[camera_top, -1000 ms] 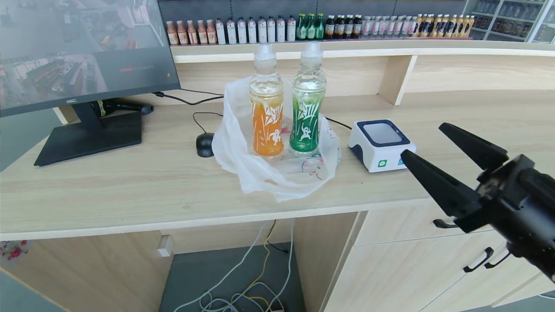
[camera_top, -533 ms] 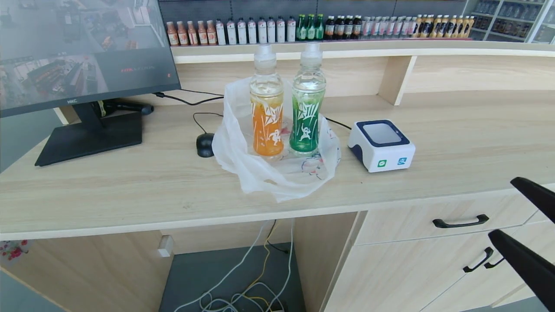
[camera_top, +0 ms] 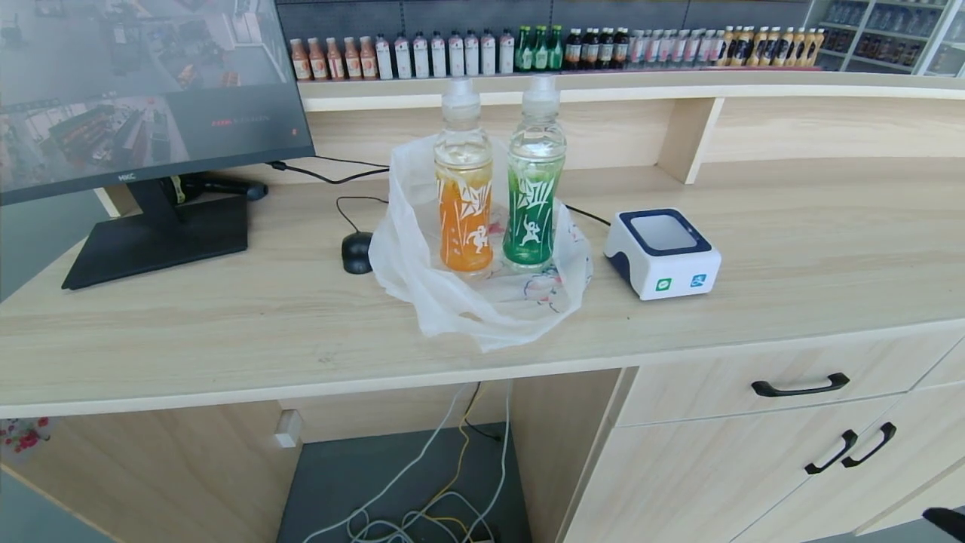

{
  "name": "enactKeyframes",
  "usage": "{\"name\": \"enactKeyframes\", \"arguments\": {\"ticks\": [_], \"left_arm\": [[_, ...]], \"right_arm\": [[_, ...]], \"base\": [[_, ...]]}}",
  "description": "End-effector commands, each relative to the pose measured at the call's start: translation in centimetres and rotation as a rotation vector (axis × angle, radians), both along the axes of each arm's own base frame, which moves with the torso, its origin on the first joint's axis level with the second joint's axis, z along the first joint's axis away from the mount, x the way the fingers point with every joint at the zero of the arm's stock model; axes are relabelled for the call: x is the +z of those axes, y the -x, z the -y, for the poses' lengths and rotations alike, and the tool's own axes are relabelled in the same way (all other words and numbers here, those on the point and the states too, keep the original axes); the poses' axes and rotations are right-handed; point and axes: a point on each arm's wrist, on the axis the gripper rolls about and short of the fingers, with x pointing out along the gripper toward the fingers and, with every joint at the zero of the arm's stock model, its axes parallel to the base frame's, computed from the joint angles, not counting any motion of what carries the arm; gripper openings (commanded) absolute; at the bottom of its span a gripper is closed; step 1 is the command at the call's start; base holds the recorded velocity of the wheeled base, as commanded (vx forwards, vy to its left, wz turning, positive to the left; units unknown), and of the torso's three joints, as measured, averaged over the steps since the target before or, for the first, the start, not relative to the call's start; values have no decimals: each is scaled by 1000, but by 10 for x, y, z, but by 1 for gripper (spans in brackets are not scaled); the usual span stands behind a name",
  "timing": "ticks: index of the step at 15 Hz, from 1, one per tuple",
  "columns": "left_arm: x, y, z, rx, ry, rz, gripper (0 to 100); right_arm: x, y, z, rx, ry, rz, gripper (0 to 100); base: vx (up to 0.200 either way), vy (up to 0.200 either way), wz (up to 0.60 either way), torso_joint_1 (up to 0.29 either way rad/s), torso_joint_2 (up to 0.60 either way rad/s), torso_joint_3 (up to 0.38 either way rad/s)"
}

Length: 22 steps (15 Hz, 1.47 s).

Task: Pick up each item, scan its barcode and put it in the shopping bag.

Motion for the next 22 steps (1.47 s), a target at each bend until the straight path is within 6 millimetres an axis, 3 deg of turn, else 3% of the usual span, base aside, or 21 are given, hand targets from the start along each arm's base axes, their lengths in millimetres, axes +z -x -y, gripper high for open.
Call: {"name": "enactKeyframes", "arguments": {"ticks": [1, 2, 4, 12, 16, 22], "left_arm": [[0, 0, 0, 1, 0, 1, 100], [0, 0, 0, 1, 0, 1, 100], [0, 0, 0, 1, 0, 0, 100], [0, 0, 0, 1, 0, 1, 100], [0, 0, 0, 1, 0, 0, 100], [0, 0, 0, -1, -10, 0, 100]], "right_arm": [[-26, 28, 18, -1, -22, 59, 100], [-42, 35, 23, -9, -6, 23, 100], [-42, 35, 23, -44, -19, 15, 100], [-40, 24, 11, -674, 19, -162, 100], [-43, 38, 12, -639, -39, 10, 100], [-43, 38, 12, -641, -43, 7, 100]], "base": [[0, 0, 0, 0, 0, 0], [0, 0, 0, 0, 0, 0], [0, 0, 0, 0, 0, 0], [0, 0, 0, 0, 0, 0], [0, 0, 0, 0, 0, 0], [0, 0, 0, 0, 0, 0]]}}
